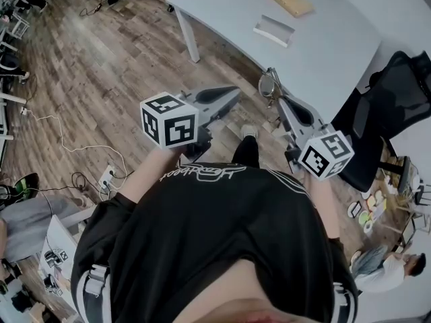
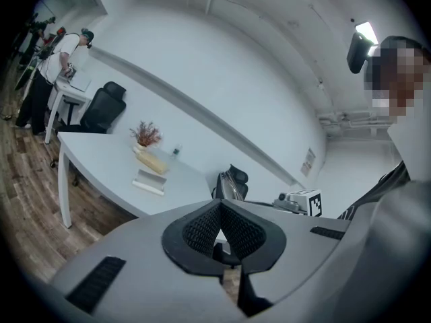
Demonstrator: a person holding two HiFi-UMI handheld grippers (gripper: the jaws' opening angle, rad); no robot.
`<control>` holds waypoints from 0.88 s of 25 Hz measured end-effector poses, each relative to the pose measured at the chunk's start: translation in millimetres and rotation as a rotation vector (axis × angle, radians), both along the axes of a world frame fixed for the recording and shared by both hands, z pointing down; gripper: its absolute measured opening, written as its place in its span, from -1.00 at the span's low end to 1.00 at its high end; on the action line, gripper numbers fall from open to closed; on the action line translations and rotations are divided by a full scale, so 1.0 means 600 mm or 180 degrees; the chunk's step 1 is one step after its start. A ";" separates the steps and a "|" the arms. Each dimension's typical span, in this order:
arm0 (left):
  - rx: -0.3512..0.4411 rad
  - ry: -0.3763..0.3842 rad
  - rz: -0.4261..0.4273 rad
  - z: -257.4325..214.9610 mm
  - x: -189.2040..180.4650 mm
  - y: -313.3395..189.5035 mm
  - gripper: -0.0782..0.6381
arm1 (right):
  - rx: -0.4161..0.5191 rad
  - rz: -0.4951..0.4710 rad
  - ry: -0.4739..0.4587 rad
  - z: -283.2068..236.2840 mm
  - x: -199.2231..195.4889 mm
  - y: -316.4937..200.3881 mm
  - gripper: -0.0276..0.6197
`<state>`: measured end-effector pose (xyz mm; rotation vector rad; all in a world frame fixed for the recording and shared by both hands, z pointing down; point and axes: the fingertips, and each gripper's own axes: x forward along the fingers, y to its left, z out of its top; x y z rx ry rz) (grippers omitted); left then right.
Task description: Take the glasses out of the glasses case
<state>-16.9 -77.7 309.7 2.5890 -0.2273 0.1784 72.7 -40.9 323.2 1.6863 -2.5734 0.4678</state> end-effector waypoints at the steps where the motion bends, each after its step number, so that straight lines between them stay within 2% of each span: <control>1: -0.0006 0.0000 0.0002 0.001 -0.001 0.002 -0.76 | -0.0009 -0.0002 -0.0003 0.001 -0.001 0.002 -0.85; 14: -0.0028 -0.0033 0.0067 0.012 -0.004 0.021 -0.76 | -0.0056 0.0050 -0.0154 0.011 -0.006 0.019 -0.85; 22: 0.0009 0.0010 0.0119 0.006 -0.001 0.026 -0.76 | -0.0076 0.0101 -0.0132 0.014 -0.004 0.023 -0.85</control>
